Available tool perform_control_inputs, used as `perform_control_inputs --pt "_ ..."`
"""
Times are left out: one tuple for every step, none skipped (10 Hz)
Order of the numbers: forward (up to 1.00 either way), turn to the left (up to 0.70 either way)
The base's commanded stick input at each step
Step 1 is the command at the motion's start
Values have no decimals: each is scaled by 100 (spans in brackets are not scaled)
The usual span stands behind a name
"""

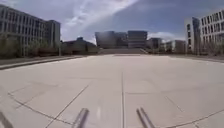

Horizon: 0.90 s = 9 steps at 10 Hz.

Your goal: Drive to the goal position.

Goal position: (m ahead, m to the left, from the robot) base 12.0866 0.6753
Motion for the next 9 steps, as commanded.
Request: perform_control_inputs --pt "50 0" --pt "50 0" --pt "50 0" --pt "50 0" --pt "50 0" --pt "50 0" --pt "50 0" --pt "50 0" --pt "50 0"
